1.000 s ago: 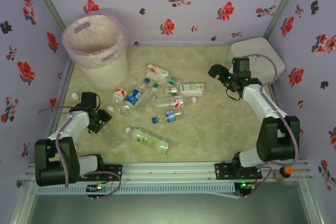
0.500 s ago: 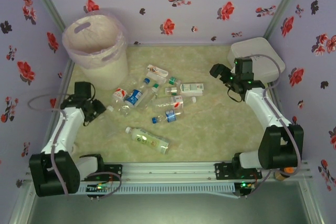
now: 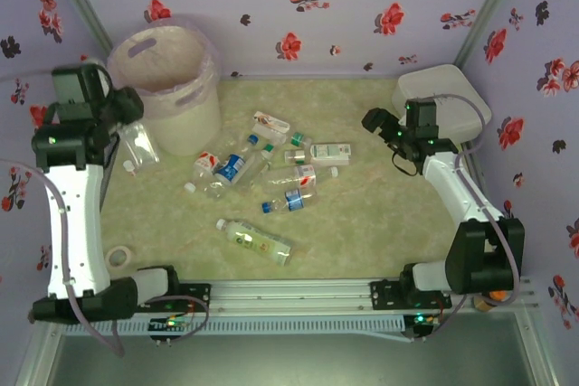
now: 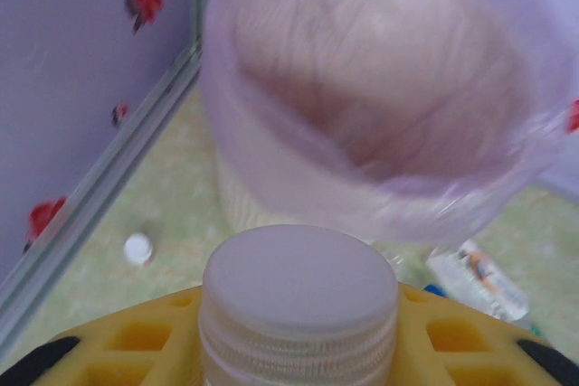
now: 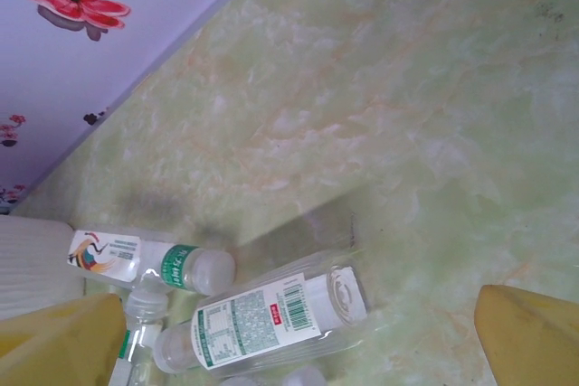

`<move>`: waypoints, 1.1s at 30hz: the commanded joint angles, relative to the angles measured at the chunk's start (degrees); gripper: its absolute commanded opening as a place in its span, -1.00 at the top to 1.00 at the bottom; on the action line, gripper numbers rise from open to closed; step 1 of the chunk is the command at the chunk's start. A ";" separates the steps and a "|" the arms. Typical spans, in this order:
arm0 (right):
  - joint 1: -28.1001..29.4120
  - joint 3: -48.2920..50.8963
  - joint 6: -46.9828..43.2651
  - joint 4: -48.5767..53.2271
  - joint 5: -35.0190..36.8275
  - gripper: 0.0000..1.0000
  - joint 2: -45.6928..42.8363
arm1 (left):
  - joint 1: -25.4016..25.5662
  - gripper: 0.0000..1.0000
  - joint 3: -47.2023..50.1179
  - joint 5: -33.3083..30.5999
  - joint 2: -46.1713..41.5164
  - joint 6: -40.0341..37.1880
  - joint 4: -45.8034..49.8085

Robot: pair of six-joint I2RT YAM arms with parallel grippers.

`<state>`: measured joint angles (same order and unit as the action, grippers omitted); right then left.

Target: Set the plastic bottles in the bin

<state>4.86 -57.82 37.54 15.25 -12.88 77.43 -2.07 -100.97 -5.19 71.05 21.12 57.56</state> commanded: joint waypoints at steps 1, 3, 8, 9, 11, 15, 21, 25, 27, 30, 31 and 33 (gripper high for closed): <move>-0.12 -1.85 1.68 0.18 -0.99 -0.93 -2.55 | 0.68 1.00 -8.24 4.28 6.20 -4.25 -0.24; -0.12 -1.53 2.25 0.33 -1.32 -0.90 -3.23 | 0.74 1.00 -13.93 4.97 10.69 -5.39 -1.33; -0.10 -2.82 1.19 4.37 -2.46 -0.89 -4.58 | 0.57 1.00 -28.79 5.43 22.53 -7.15 -4.73; -0.03 -2.97 0.86 4.88 -2.54 -0.89 -4.86 | 0.44 1.00 -31.68 5.69 24.90 -7.70 -4.67; -0.04 -3.24 0.03 6.54 -2.66 -0.90 -5.66 | 0.39 1.00 -38.43 6.33 30.67 -8.60 -4.73; 0.01 -3.32 -2.02 10.16 -1.26 -0.91 -7.84 | -0.03 1.00 -52.60 6.85 41.75 -9.46 -2.63; 0.06 -2.12 -3.33 12.73 0.76 -0.93 -11.26 | -0.81 1.00 -56.14 9.35 49.91 -11.01 -1.75; 0.06 -2.47 -4.08 13.53 1.48 -0.94 -11.85 | -0.67 1.00 -50.98 11.44 51.20 -12.83 -1.30; 0.05 -2.35 -3.97 13.17 1.15 -0.95 -11.85 | -0.17 1.00 -48.10 11.96 51.76 -14.15 -0.90; 0.23 -1.71 -3.18 12.32 0.50 -0.96 -11.94 | 0.05 1.00 -45.59 12.35 53.58 -15.86 1.38; 0.39 -1.42 -3.00 12.11 0.40 -0.96 -12.19 | 0.01 1.00 -44.76 12.40 54.15 -16.37 2.28; 0.58 -1.09 -2.90 12.09 0.54 -0.96 -12.64 | 0.01 1.00 -41.56 12.40 54.38 -17.18 2.45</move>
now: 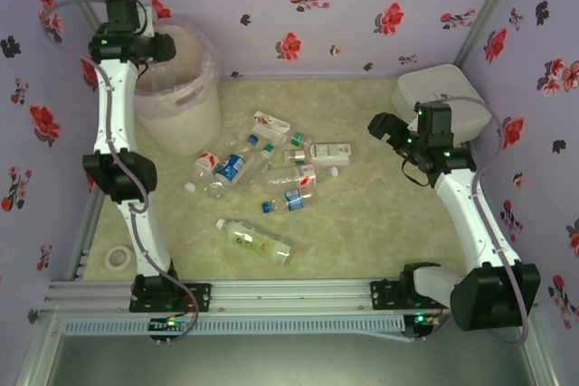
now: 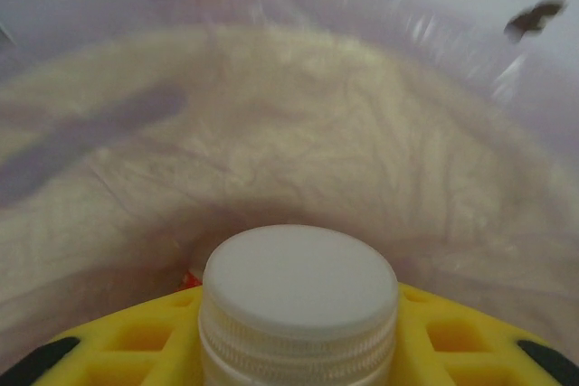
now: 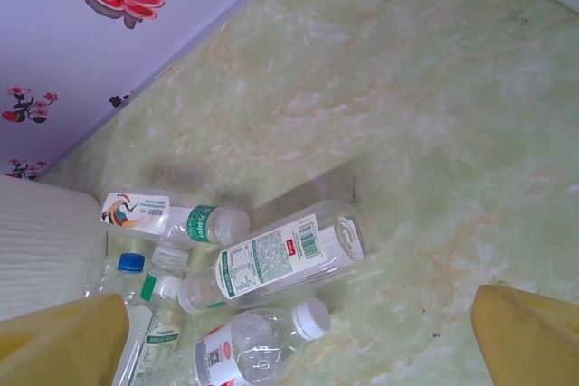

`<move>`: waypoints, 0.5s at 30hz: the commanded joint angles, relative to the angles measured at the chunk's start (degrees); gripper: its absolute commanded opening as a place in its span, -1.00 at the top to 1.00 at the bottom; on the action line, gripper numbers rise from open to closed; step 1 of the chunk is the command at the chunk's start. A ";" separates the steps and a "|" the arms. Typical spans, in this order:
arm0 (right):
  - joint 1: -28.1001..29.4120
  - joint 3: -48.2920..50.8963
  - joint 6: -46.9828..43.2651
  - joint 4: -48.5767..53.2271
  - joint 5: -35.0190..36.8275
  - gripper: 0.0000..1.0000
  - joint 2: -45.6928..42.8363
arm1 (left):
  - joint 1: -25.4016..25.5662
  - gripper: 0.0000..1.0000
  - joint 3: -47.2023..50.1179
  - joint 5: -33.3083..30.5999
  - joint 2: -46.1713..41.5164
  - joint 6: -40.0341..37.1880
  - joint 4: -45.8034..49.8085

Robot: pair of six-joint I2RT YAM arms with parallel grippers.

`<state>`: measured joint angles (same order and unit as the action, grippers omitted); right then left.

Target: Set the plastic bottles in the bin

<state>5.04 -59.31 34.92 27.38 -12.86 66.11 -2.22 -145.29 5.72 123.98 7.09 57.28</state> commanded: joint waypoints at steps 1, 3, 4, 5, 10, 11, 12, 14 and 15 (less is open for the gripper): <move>0.55 0.60 -0.27 0.11 1.04 -0.96 -1.71 | 0.19 1.00 5.27 1.57 1.15 -3.59 1.91; 0.67 1.43 -0.21 -0.01 3.02 -0.96 -2.76 | 0.19 1.00 10.03 1.84 0.41 -4.15 -0.47; 0.62 1.82 -0.12 -0.10 4.08 -0.97 -3.43 | 0.17 1.00 11.97 1.93 0.29 -4.27 -1.60; 0.67 2.24 -0.08 -0.10 4.64 -0.97 -4.04 | 0.20 1.00 13.49 1.99 0.29 -4.28 -2.42; 0.63 4.33 -0.55 -0.26 3.75 -0.98 -5.74 | 0.20 1.00 18.92 2.02 0.31 -3.70 -6.31; 0.74 5.12 -1.00 -0.36 3.64 -0.99 -6.20 | 0.18 1.00 19.63 2.02 0.14 -3.51 -6.85; 0.76 5.92 -1.40 -0.71 3.62 -0.99 -6.61 | 0.17 0.89 19.93 2.02 0.12 -3.49 -7.00; 0.76 7.67 -2.04 -1.50 3.31 -0.99 -7.83 | 0.20 0.08 20.12 2.02 -0.13 -3.55 -7.09; 0.74 8.17 -2.38 -1.70 2.81 -0.99 -8.21 | 0.20 -0.20 20.21 2.01 -0.30 -3.66 -7.09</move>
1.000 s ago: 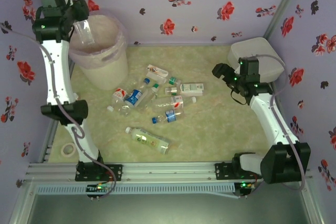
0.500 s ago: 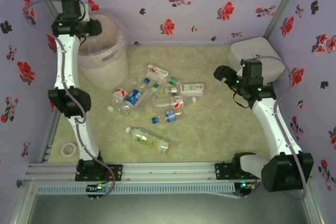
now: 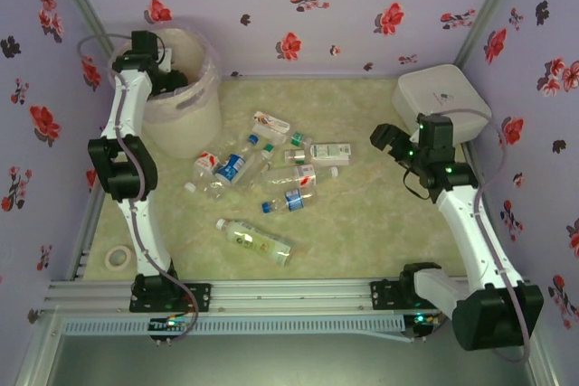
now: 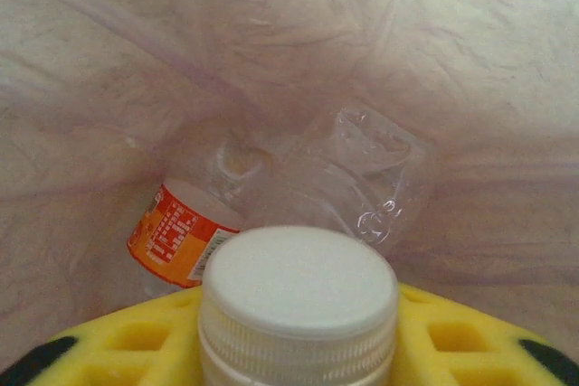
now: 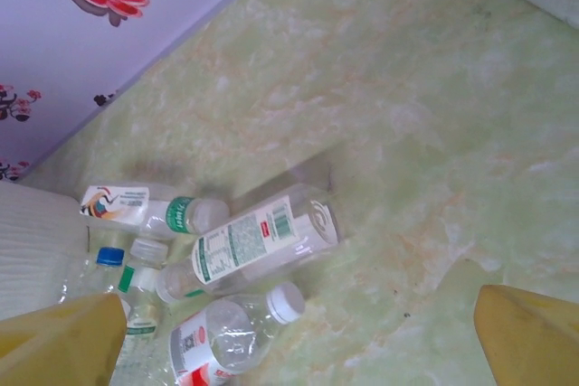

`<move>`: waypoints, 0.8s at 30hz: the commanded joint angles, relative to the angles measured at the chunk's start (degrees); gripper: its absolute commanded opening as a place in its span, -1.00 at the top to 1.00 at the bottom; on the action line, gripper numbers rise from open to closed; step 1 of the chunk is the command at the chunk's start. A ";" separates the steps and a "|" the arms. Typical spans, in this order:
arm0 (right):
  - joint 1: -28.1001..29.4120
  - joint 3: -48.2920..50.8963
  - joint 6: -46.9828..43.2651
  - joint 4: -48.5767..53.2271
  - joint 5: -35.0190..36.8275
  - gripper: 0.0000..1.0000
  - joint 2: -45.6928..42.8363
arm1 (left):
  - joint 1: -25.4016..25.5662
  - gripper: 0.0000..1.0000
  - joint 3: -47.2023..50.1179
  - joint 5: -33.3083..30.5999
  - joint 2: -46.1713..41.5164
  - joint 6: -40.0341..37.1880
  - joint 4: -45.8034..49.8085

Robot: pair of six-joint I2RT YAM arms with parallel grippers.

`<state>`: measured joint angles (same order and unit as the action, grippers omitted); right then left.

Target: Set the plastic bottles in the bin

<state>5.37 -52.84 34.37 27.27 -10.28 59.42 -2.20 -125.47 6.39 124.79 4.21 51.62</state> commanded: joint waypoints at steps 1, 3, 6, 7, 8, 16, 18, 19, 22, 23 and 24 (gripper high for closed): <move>0.41 2.15 -2.22 -1.68 -0.33 -0.99 -2.02 | 0.18 -0.42 0.40 1.33 -1.35 -0.93 -1.43; 0.52 2.65 -3.09 -1.72 -1.58 -0.99 -2.64 | 0.17 -0.65 0.57 1.34 -1.99 -1.04 -1.52; 1.13 2.61 -5.48 -1.01 -1.90 -0.99 -3.26 | 0.26 -0.84 0.58 1.34 -3.25 -1.04 -1.43; 1.51 2.57 -6.08 -0.74 -1.17 -0.99 -3.48 | 0.37 -0.91 0.45 1.34 -3.57 -1.17 -1.23; 1.74 2.65 -6.69 -0.60 -0.41 -0.99 -3.60 | 0.50 -0.98 0.24 1.21 -3.97 -1.51 -0.78; 7.94 -1.78 -16.37 1.17 2.44 -0.99 0.06 | 0.55 -1.00 -5.55 -2.40 -9.27 -4.82 4.78; 10.74 -4.66 -19.85 3.82 3.33 -0.99 3.14 | 0.61 -1.00 -8.46 -4.09 -10.89 -5.87 7.32; 12.71 -6.28 -22.21 5.26 3.05 -0.99 4.86 | 0.61 -1.00 -10.15 -4.97 -11.76 -6.54 8.91; 20.94 -9.84 -32.51 9.60 1.62 -0.99 9.63 | 0.53 -1.00 -13.07 -7.39 -14.64 -7.61 12.81; 24.34 -11.03 -36.07 11.16 1.56 -0.99 11.33 | 0.48 -1.00 -12.49 -7.55 -16.24 -6.83 12.90; 27.26 -12.17 -38.81 12.56 1.35 -0.99 12.98 | 0.42 -1.00 -11.55 -6.91 -17.70 -5.79 12.86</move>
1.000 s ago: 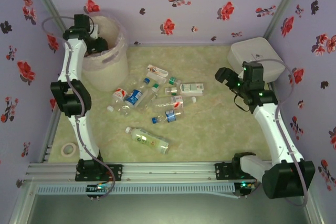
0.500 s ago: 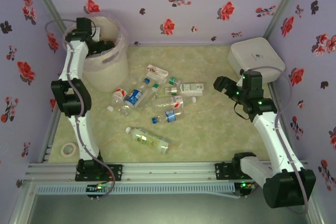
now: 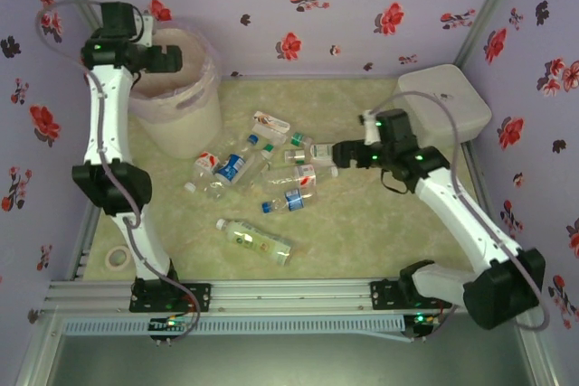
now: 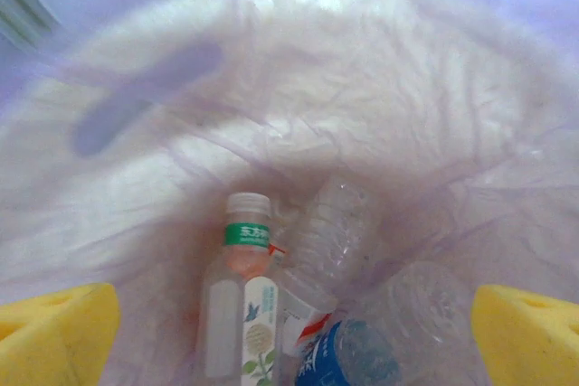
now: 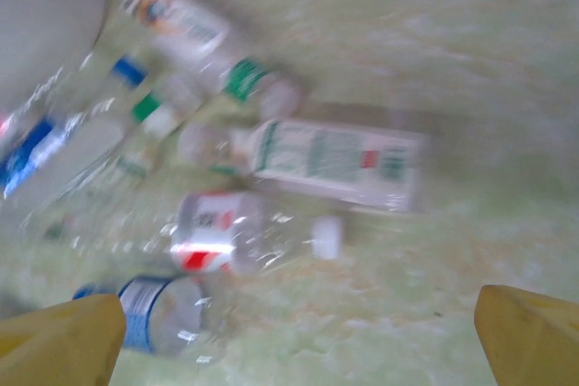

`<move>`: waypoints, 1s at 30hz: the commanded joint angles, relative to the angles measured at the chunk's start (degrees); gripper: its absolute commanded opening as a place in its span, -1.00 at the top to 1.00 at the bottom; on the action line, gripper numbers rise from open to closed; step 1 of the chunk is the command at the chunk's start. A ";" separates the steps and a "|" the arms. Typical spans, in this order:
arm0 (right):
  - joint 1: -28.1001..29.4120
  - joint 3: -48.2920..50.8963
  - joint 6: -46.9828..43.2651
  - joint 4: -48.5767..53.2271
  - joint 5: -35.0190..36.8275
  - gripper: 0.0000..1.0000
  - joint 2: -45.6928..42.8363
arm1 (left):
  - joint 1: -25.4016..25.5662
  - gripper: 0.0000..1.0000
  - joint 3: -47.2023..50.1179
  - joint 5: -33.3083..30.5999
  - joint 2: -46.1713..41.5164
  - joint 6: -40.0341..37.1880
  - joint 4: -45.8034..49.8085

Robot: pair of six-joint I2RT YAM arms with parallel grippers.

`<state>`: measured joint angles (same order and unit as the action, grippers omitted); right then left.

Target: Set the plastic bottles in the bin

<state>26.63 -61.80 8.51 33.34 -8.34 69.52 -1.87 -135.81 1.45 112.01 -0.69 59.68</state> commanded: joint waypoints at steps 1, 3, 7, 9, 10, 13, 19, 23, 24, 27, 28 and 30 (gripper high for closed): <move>9.62 -4.76 -15.80 7.98 -0.70 -0.99 4.99 | 0.06 -1.00 -0.13 -0.61 -6.56 0.38 4.96; 16.81 -7.30 -18.76 10.12 -1.21 -0.99 9.36 | -0.03 -1.00 2.34 2.36 -9.68 3.59 5.38; 28.67 -10.44 -18.80 13.78 -4.31 -0.98 17.40 | 0.09 -1.00 7.87 4.27 -15.39 8.21 4.95; 32.78 -11.36 -17.50 15.01 -6.14 -0.97 20.96 | 0.11 -1.00 10.90 5.87 -18.13 10.01 4.06; 34.25 -11.41 -16.79 14.95 -6.54 -0.97 22.22 | 0.11 -1.00 12.50 6.70 -19.26 10.69 3.30; 37.65 -10.85 -15.52 16.00 -6.70 -0.97 26.20 | 0.00 -0.99 16.70 8.60 -22.72 12.46 1.23; 39.45 -7.16 -12.65 10.26 -6.09 -0.99 30.73 | 0.06 -0.99 22.94 8.87 -27.57 13.87 -1.47; 39.42 -6.50 -11.38 6.57 -7.39 -0.96 33.47 | 0.09 -1.00 25.33 9.09 -29.24 14.75 -2.44; 39.46 -6.10 -11.01 5.62 -7.75 -0.94 33.77 | 0.11 -0.99 25.94 9.09 -29.73 14.75 -2.63; 39.45 -4.99 -9.96 4.26 -8.96 -0.69 33.76 | 0.06 -0.99 26.86 9.01 -30.74 14.58 -2.66; 39.39 -4.46 -9.54 3.94 -8.75 -0.54 33.28 | 0.02 -1.00 27.17 9.01 -31.12 14.64 -2.62; 39.42 -3.94 -9.22 4.28 -8.06 -0.40 32.05 | 0.00 -1.00 27.71 9.01 -31.65 14.91 -2.72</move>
<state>65.95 -66.94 -2.09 38.85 -15.64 103.04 -1.87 -109.08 9.30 82.04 13.23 58.13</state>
